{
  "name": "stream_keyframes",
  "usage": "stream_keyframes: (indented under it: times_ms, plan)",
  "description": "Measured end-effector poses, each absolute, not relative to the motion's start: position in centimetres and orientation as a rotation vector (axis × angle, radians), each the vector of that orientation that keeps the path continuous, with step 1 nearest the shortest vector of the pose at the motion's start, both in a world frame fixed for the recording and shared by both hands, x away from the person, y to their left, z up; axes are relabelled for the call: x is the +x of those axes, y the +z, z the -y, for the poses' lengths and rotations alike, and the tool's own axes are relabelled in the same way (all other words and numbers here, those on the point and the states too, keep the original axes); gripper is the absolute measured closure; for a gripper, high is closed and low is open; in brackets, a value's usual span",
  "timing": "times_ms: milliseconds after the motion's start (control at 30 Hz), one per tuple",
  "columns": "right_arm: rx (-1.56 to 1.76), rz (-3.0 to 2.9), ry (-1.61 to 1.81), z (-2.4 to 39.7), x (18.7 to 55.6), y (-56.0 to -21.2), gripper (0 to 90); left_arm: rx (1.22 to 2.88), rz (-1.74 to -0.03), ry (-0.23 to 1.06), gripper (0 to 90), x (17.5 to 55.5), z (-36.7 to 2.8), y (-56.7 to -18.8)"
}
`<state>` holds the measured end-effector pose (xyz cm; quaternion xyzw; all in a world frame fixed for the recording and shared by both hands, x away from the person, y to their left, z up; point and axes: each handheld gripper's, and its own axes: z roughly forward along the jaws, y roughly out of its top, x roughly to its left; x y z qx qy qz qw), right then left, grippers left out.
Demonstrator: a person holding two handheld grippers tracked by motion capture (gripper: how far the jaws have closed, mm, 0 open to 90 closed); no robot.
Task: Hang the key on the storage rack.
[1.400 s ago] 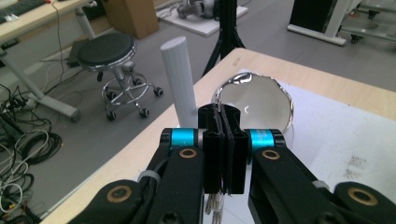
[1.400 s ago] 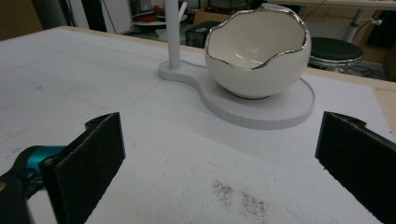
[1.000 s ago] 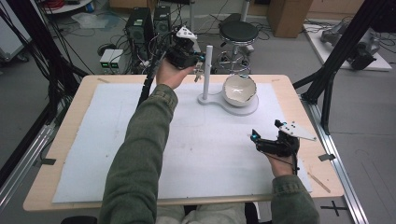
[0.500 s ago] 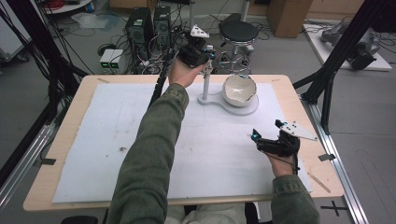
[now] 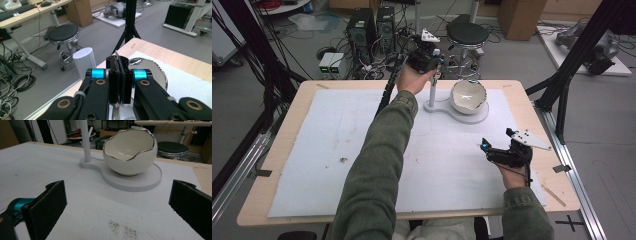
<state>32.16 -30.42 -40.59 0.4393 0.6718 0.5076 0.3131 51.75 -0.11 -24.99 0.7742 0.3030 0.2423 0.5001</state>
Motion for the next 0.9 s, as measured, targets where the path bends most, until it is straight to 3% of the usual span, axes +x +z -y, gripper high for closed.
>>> stream_keyframes:
  times_ms: [467, 600, 767, 900]
  plan:
    - [1.150, -1.782, 1.336, 30.4, 32.2, -40.6, 0.4, 1.893, -0.748, 0.598, 86.1, 51.8, -0.1, -25.2]
    - [1.149, -1.784, 1.337, 30.4, 32.2, -40.6, 0.4, 1.884, -0.734, 0.521, 71.5, 51.6, -0.3, -25.1]
    - [1.150, -1.791, 1.336, 30.4, 32.2, -40.6, 0.4, 1.865, -0.741, 0.503, 58.7, 51.2, -0.2, -24.6]
    - [1.149, -1.812, 1.331, 30.3, 32.3, -40.8, 0.4, 1.882, -0.749, 0.494, 43.0, 50.8, 0.0, -24.7]
